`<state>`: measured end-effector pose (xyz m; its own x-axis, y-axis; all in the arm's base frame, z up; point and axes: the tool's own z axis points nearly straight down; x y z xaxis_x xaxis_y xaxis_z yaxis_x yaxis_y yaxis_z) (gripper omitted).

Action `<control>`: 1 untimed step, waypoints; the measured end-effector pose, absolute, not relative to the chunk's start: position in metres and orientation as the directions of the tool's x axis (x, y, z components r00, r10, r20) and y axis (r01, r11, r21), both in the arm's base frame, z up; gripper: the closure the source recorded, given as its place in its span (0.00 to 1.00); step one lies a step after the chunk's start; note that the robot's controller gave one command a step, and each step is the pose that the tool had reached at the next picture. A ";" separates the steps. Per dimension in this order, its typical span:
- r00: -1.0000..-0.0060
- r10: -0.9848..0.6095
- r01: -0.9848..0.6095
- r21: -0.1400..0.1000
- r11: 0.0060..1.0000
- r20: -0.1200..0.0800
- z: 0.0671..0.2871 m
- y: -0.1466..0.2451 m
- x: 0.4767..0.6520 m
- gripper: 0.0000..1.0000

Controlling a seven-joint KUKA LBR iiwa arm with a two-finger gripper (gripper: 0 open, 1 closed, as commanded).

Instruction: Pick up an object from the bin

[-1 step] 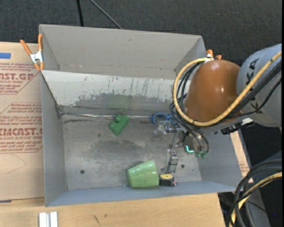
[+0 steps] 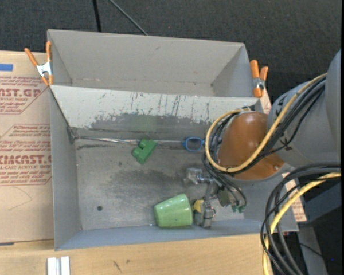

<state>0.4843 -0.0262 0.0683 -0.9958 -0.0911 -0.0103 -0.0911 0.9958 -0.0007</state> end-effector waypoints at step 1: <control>-0.940 -0.341 -0.341 -0.003 0.940 -0.014 0.076 -0.023 0.483 0.00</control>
Offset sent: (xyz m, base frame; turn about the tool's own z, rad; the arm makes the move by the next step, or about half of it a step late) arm -0.0051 0.0019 0.0066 -0.2563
